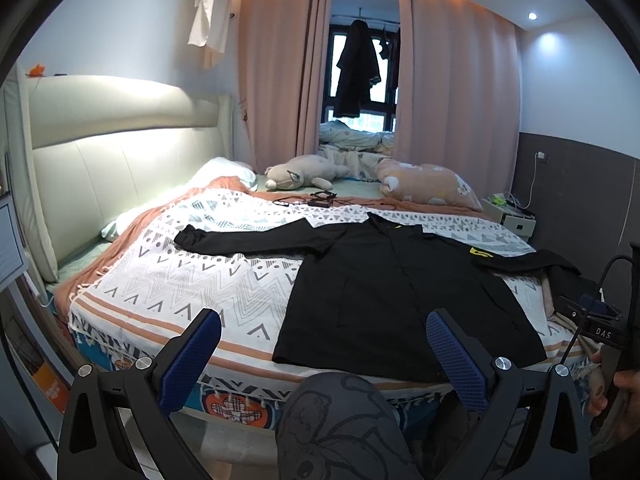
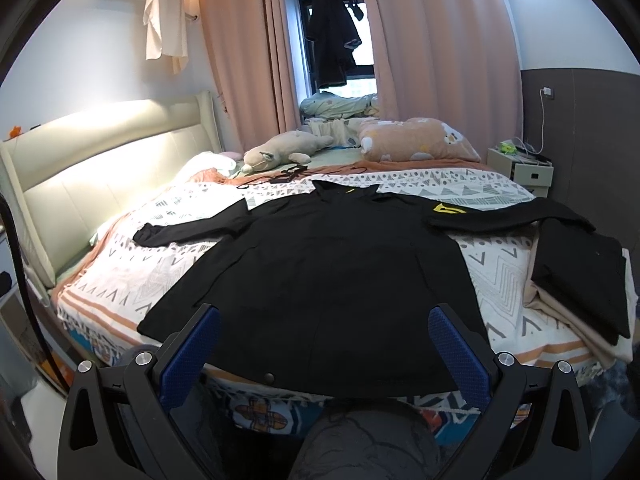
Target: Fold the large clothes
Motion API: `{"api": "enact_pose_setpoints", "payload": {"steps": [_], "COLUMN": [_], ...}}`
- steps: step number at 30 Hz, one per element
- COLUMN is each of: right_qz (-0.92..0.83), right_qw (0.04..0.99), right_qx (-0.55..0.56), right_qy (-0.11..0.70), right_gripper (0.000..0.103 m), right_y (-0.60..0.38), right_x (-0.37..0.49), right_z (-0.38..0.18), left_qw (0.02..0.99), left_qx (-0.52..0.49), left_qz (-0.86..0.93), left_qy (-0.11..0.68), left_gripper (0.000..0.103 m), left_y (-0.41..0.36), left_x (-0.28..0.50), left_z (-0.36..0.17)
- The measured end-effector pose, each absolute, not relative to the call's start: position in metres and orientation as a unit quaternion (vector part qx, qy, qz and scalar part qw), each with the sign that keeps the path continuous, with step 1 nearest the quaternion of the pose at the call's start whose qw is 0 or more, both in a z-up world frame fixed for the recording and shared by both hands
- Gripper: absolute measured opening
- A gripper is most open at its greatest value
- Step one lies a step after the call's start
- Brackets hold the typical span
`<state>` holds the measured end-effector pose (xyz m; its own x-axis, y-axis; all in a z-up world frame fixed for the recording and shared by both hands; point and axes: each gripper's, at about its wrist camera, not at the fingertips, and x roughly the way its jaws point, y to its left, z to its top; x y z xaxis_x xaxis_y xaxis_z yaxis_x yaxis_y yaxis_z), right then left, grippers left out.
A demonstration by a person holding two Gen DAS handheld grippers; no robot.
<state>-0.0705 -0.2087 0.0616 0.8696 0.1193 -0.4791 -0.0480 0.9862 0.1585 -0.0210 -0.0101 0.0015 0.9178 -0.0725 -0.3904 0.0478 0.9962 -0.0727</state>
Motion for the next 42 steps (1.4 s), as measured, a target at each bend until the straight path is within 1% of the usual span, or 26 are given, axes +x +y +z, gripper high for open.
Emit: {"api": "enact_pose_setpoints", "payload": {"steps": [11,20,24,30,38,42], "right_qz": [0.03,0.027,0.035,0.054,0.091,0.103], "right_qw": [0.962,0.966,0.964,0.962,0.956,0.949], "right_qx": [0.073,0.075,0.081,0.077,0.08,0.078], "right_qy": [0.261,0.248,0.249,0.257,0.265,0.286], "right_gripper": [0.103,0.103,0.103,0.103,0.103,0.103], "right_y": [-0.22,-0.214,-0.208,-0.193,-0.157,-0.136], "right_x": [-0.1,-0.118,-0.114,-0.08,0.0,0.049], "right_z": [0.068,0.085,0.086,0.09,0.087,0.081], "left_qw": [0.983,0.986,0.985,0.979,0.972,0.968], "left_qx": [-0.026,-0.031,-0.044,-0.056,-0.058,-0.074], "left_qz": [-0.038,-0.001,-0.002,0.017,0.051,0.067], "left_qy": [0.177,0.162,0.168,0.193,0.22,0.231], "left_gripper": [0.103,0.103,0.103,0.103,0.103,0.103], "left_y": [-0.009,0.019,0.034,0.051,0.075,0.088], "left_x": [-0.043,-0.054,-0.048,-0.024,0.033,0.069], "left_z": [0.003,0.002,0.0,-0.008,-0.015,-0.017]}}
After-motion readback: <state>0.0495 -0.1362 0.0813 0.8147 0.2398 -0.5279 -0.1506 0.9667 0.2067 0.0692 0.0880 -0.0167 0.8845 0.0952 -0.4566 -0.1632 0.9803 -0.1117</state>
